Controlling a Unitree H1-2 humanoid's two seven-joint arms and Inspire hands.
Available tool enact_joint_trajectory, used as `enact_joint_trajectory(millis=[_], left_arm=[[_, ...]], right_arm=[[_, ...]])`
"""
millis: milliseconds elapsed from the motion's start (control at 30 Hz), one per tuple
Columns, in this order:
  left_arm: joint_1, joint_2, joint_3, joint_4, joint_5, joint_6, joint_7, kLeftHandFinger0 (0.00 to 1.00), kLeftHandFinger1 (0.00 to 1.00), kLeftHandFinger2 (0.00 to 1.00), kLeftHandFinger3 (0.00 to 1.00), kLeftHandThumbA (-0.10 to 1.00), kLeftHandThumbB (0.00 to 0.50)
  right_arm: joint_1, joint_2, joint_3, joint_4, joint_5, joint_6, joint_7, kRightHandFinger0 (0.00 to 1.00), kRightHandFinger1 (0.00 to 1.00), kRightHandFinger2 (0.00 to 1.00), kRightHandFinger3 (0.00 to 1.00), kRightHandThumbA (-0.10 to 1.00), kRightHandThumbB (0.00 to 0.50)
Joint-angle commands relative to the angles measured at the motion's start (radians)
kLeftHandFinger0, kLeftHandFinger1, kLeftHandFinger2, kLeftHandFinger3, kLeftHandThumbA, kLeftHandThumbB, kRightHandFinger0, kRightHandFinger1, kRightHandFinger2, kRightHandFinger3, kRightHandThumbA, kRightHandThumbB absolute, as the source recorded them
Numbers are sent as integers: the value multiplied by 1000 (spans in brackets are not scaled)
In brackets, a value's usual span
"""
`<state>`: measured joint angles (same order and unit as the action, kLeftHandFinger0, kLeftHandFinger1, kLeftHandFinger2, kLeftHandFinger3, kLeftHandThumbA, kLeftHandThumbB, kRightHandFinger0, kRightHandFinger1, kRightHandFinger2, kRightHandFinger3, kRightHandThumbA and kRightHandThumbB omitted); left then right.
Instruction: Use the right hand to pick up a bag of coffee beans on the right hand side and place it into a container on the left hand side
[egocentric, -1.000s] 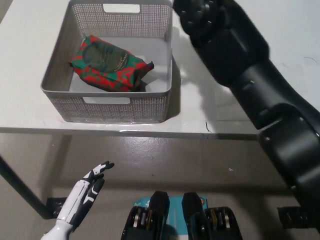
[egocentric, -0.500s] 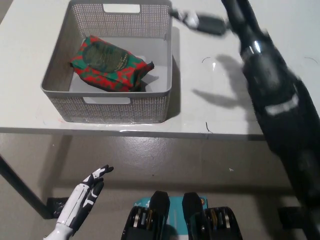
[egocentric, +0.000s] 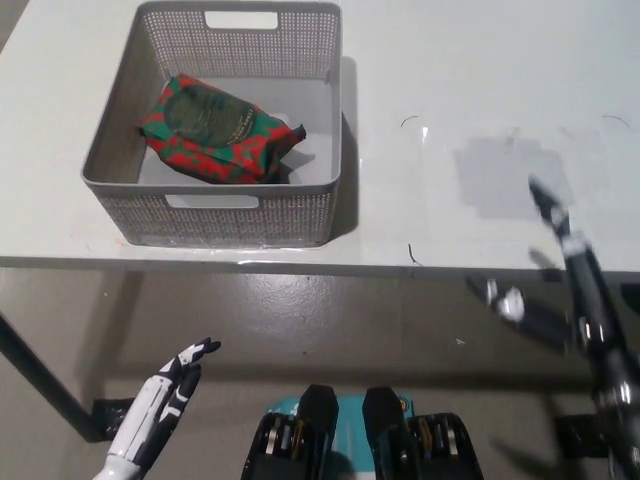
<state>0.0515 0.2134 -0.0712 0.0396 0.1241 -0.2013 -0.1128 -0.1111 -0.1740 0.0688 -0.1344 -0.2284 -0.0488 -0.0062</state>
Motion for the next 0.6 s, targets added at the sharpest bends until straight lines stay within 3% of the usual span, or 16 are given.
enact_joint_trajectory(millis=[0,100,167,233,333,467,567], left_arm=[[33,15,11,-10,-30,-36,-12,1000,1000,1000,1000,1000,500],[58,15,11,-12,-29,-44,-10,1000,1000,1000,1000,1000,500],[71,16,12,-10,-35,-48,-12,1000,1000,1000,1000,1000,500],[75,16,11,-4,-36,-55,-13,1000,1000,1000,1000,1000,500],[79,22,9,-2,-25,-58,-12,1000,1000,1000,1000,1000,500],[80,20,7,5,-24,-61,-13,1000,1000,1000,1000,1000,500],[90,13,3,10,-28,-67,-14,1000,1000,1000,1000,1000,490]], right_arm=[[141,29,23,-22,220,-359,38,1000,1000,1000,1000,1000,406],[201,47,57,55,240,-421,65,1000,1000,1000,1000,1000,353],[232,63,75,85,264,-421,90,1000,1000,1000,1000,1000,358],[263,76,88,105,235,-421,72,1000,1000,1000,1000,1000,405],[305,88,102,139,239,-421,83,1000,1000,1000,1000,1000,433],[318,97,94,200,262,-421,102,1000,1000,1000,1000,1000,440],[321,106,79,237,283,-421,122,1000,1000,1000,1000,1000,412]])
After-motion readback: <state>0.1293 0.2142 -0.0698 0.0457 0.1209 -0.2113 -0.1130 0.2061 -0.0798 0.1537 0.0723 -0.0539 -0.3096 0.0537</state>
